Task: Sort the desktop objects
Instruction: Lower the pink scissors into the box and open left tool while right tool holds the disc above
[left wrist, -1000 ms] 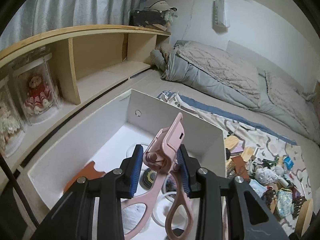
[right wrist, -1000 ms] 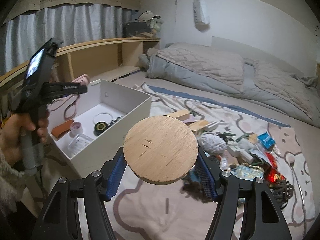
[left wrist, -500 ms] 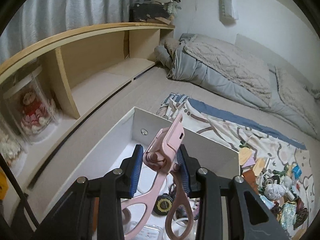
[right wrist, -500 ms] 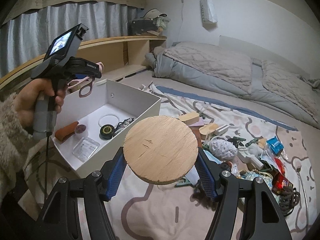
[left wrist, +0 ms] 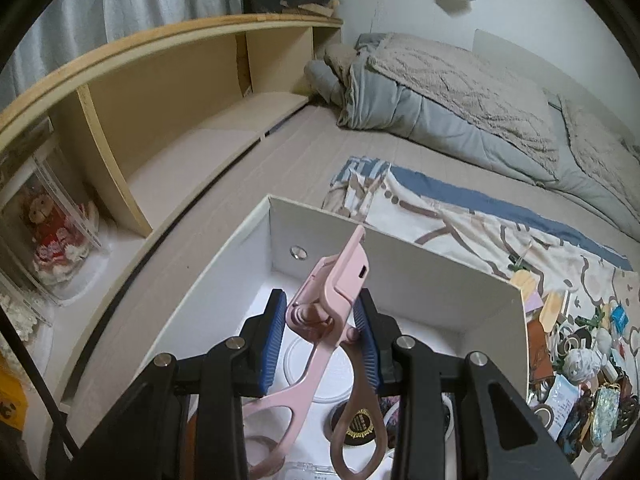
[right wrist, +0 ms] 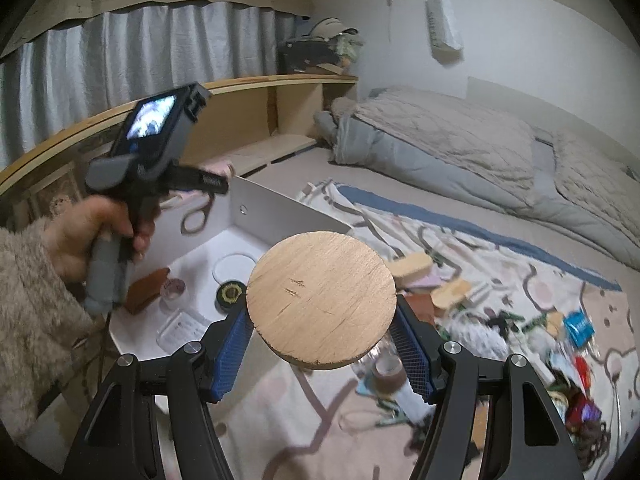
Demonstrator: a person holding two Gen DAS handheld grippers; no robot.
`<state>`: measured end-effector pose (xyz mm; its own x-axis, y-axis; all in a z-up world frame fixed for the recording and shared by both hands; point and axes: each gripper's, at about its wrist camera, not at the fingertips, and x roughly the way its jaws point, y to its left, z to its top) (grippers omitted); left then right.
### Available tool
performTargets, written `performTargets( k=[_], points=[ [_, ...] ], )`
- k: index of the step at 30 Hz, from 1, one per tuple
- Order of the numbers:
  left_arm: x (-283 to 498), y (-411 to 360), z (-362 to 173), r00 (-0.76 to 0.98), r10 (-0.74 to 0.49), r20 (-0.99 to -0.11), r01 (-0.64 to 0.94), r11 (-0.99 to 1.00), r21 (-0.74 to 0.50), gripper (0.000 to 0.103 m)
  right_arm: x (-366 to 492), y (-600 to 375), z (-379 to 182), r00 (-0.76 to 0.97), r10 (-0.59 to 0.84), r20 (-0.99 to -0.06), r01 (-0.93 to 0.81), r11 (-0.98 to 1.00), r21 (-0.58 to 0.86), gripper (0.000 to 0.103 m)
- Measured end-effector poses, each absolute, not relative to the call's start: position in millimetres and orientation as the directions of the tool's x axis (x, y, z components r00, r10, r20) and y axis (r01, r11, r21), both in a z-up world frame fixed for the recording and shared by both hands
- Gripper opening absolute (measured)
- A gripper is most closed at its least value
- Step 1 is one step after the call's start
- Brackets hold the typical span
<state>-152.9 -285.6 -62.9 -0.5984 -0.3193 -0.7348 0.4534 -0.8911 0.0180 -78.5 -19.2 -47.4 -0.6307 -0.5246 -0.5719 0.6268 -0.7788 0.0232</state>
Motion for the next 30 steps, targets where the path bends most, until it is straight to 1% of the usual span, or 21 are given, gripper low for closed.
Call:
performTargets(
  k=[5,11,17,25,26,27,28,29,30],
  points=[
    [-148,-292,-63,-0.594,-0.321,-0.738,0.453,-0.891,0.023,0.035,-95,-37,-44,-0.599,-0.558,-0.575,0.655,-0.754,0.049,0.068],
    [-145,-310,-72,-0.561,-0.305,-0.769,0.495,-0.869,-0.016,0.035,-113,-56,-43,-0.576,-0.566,-0.589,0.669,-0.741,0.058,0.068],
    [-146,-315,-78,-0.552,-0.289,-0.782,0.51,-0.859,-0.043,0.035,-126,-78,-45,-0.566,-0.571,-0.595,0.681,-0.731,0.053,0.068],
    [-153,-311,-86,-0.543,-0.313,-0.779,0.516,-0.856,-0.016,0.036,-144,-102,-54,-0.545,-0.562,-0.622,0.689,-0.723,0.05,0.068],
    [-153,-312,-86,-0.546,-0.31,-0.778,0.519,-0.855,-0.024,0.043,-146,-104,-56,-0.543,-0.562,-0.624,0.689,-0.723,0.051,0.068],
    [-151,-313,-85,-0.554,-0.309,-0.773,0.521,-0.853,-0.032,0.052,-148,-106,-57,-0.541,-0.561,-0.626,0.69,-0.722,0.052,0.068],
    [-149,-314,-83,-0.563,-0.312,-0.765,0.525,-0.85,-0.039,0.057,-149,-107,-58,-0.539,-0.561,-0.629,0.69,-0.722,0.052,0.068],
    [-145,-314,-80,-0.577,-0.318,-0.752,0.531,-0.846,-0.049,0.06,-150,-108,-59,-0.536,-0.561,-0.631,0.692,-0.72,0.052,0.068],
    [-142,-315,-76,-0.588,-0.324,-0.741,0.534,-0.844,-0.055,0.06,-152,-110,-60,-0.533,-0.561,-0.633,0.694,-0.718,0.053,0.068]
  ],
)
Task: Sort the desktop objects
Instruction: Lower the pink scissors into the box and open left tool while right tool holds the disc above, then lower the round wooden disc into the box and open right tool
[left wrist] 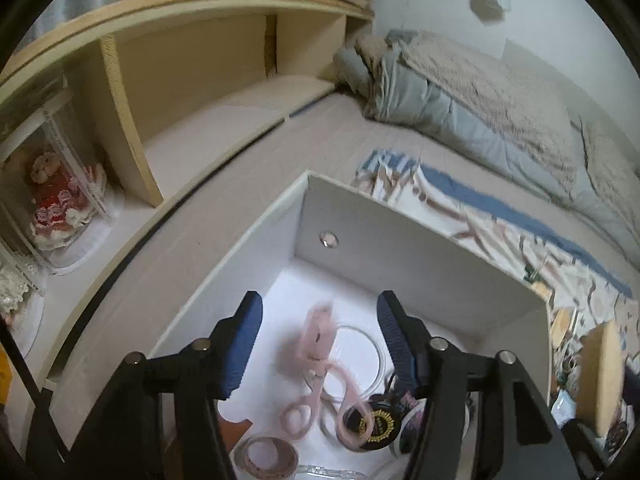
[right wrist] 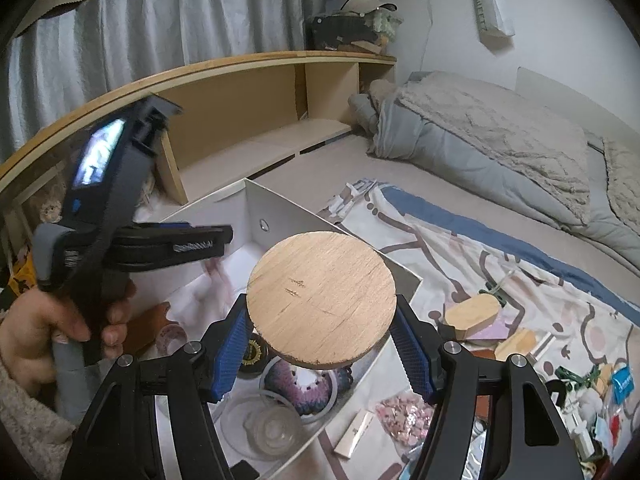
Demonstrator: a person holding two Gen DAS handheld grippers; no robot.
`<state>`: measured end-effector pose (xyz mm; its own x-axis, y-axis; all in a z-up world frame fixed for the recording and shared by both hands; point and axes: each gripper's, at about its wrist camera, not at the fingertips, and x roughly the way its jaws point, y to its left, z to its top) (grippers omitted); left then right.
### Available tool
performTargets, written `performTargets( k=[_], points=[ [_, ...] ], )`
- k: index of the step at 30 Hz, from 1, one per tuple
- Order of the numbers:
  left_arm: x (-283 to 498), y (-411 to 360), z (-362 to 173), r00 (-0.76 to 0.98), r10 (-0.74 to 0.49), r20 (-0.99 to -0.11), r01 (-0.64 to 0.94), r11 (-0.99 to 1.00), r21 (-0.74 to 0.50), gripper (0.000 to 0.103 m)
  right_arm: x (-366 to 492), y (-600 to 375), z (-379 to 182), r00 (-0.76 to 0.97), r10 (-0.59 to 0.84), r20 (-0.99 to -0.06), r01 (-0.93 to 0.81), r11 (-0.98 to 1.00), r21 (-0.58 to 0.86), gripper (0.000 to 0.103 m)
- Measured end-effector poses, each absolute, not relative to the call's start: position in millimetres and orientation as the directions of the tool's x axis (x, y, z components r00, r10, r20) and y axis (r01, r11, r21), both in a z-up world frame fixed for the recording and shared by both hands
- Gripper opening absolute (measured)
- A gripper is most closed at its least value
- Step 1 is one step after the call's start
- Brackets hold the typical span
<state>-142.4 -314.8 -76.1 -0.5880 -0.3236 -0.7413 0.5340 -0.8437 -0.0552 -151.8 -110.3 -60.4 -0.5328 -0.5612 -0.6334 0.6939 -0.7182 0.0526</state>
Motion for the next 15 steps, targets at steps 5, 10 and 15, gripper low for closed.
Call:
performTargets(
  k=[5,10,15],
  points=[
    [-125,-314,-55,-0.647,-0.329,-0.688,0.535,-0.839,-0.103,0.06,-160,-119,-68,-0.513,-0.564,-0.647,0.703,-0.709,0.06,0.068],
    [-110,-311,-45,-0.682,-0.313,-0.661,0.521,-0.842,-0.14,0.06,-165,-125,-76,-0.499,-0.559,-0.662,0.705,-0.706,0.065,0.068],
    [-102,-305,-43,-0.699,-0.289,-0.654,0.499,-0.852,-0.157,0.061,-170,-133,-84,-0.496,-0.545,-0.676,0.706,-0.707,0.053,0.068]
  ],
)
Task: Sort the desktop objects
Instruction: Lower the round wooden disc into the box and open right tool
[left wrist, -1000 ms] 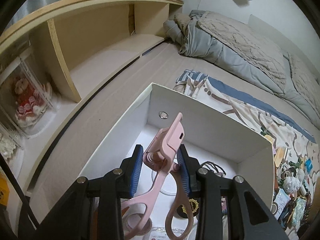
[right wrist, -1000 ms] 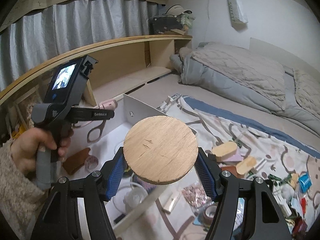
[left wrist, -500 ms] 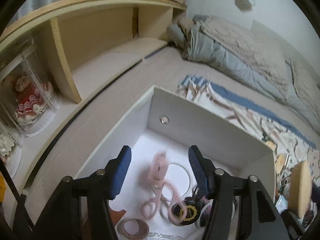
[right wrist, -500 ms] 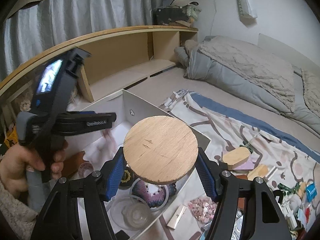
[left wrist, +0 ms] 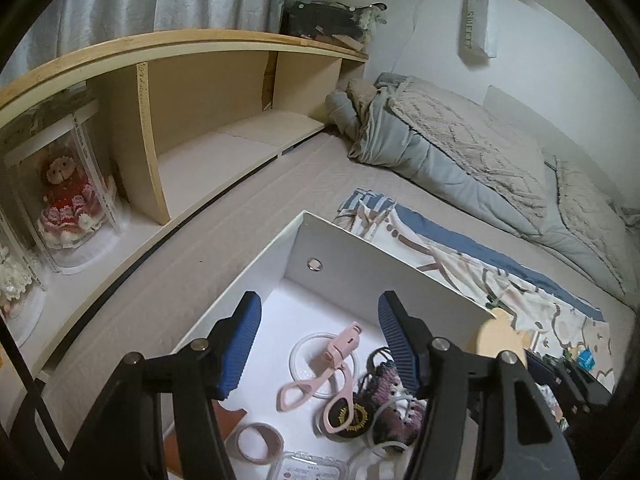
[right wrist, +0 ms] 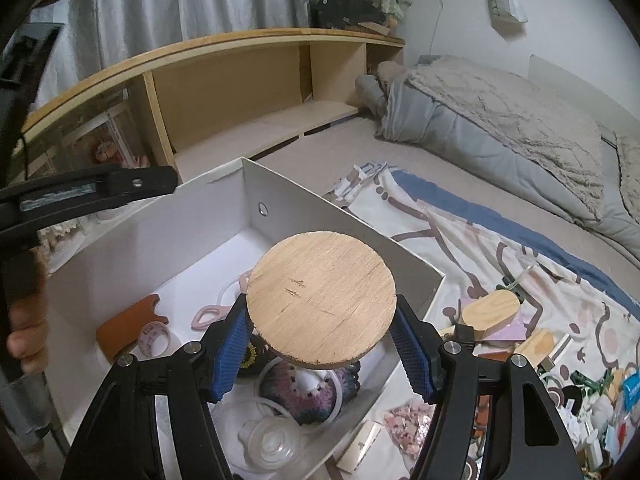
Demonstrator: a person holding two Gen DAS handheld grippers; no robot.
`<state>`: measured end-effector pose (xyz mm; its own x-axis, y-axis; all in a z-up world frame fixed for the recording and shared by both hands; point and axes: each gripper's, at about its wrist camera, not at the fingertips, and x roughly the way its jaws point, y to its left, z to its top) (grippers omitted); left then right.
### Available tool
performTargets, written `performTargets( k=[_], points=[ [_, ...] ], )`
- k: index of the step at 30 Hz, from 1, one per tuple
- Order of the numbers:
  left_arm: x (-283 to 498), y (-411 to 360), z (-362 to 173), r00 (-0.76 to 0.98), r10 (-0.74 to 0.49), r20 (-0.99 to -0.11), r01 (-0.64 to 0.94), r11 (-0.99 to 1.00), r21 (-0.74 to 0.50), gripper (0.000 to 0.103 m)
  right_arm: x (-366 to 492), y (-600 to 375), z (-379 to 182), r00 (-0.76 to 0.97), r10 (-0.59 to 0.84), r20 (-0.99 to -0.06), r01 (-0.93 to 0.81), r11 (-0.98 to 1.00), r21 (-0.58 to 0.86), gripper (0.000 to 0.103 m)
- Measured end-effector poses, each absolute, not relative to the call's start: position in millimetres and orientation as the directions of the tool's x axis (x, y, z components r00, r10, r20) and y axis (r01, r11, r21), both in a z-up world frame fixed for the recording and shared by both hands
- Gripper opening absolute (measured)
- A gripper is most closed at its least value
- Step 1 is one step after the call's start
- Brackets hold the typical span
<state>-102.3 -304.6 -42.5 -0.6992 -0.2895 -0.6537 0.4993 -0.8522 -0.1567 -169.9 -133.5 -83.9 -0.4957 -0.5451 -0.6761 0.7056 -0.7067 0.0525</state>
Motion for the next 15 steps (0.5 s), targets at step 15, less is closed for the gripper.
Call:
performTargets(
  k=[15],
  points=[
    [-94,-299,-47,-0.694,-0.341,-0.634,0.515,-0.851,-0.105,0.072,-199,-146,-100,-0.429,-0.574,-0.697,0.686,-0.709,0.162,0.073]
  ],
)
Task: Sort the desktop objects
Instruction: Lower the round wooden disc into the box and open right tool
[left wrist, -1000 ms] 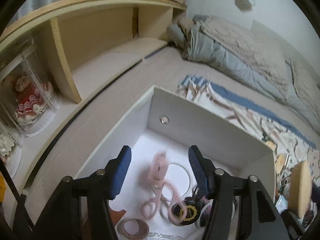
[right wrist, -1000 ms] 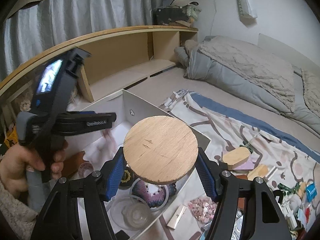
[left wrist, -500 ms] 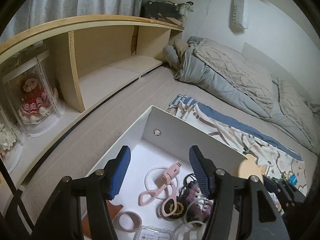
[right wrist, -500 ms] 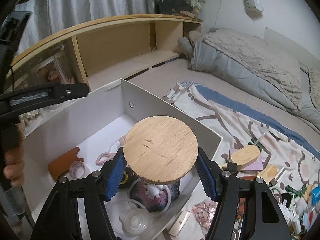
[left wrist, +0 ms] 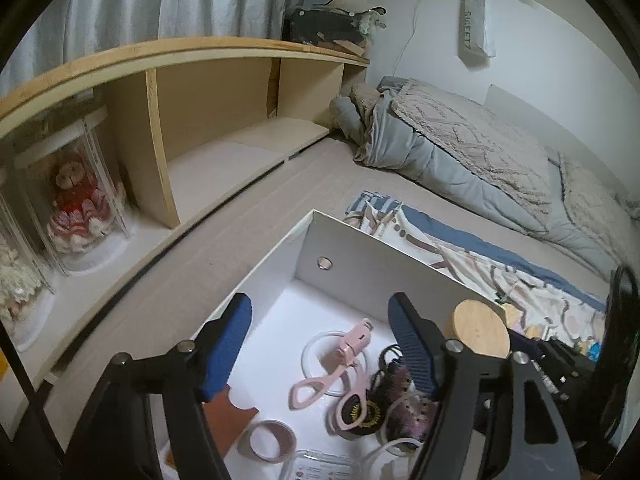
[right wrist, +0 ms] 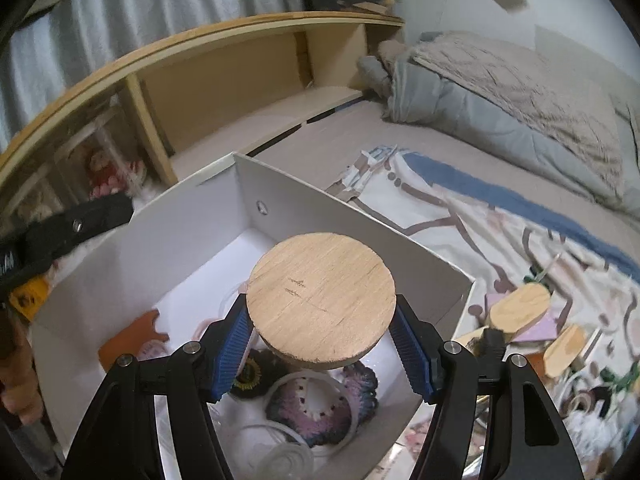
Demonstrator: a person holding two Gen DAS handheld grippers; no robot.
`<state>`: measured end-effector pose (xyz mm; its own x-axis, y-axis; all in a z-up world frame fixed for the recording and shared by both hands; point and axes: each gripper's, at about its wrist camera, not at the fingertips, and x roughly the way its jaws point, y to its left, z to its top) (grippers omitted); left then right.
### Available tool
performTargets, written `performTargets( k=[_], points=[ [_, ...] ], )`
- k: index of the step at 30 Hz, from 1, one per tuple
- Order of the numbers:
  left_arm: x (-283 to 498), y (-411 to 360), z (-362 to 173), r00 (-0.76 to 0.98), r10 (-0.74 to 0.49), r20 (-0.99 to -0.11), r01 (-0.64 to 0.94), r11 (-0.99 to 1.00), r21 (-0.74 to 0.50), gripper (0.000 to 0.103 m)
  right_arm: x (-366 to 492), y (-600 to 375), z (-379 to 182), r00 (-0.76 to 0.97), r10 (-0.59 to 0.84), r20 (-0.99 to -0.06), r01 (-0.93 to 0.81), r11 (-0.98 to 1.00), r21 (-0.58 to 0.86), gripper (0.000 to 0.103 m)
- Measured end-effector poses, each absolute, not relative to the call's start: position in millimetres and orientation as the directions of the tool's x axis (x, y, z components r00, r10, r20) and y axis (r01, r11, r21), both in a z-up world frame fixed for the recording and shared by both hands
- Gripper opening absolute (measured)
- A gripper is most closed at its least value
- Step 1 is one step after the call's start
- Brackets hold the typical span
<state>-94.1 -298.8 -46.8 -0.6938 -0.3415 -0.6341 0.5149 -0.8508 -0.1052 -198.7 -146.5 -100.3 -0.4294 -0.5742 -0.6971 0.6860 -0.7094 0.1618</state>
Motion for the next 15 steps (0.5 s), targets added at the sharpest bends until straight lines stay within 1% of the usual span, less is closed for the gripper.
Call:
performTargets(
  k=[1,2,3,6,10,15],
  points=[
    [-94,-298,-47,-0.693,-0.344,-0.633,0.513,-0.852,-0.099,0.073,-200,-144,-100,-0.435,-0.581,-0.688,0.674,-0.717,0.179,0.089],
    [-93,-296,-47,-0.695,-0.343,-0.632,0.51,-0.855,-0.096,0.076,-201,-141,-99,-0.439,-0.587,-0.68,0.665,-0.722,0.194,0.097],
    [-93,-295,-47,-0.697,-0.341,-0.631,0.507,-0.856,-0.097,0.079,-201,-140,-99,-0.436,-0.589,-0.681,0.66,-0.723,0.203,0.103],
    [-91,-291,-45,-0.7,-0.34,-0.628,0.499,-0.862,-0.089,0.081,-201,-135,-96,-0.429,-0.6,-0.675,0.649,-0.725,0.232,0.103],
    [-87,-284,-40,-0.706,-0.341,-0.62,0.493,-0.866,-0.085,0.083,-195,-128,-89,-0.466,-0.588,-0.661,0.648,-0.735,0.198,0.103],
    [-81,-275,-33,-0.711,-0.345,-0.613,0.489,-0.869,-0.079,0.084,-186,-116,-79,-0.492,-0.59,-0.64,0.649,-0.739,0.181,0.103]
  ],
)
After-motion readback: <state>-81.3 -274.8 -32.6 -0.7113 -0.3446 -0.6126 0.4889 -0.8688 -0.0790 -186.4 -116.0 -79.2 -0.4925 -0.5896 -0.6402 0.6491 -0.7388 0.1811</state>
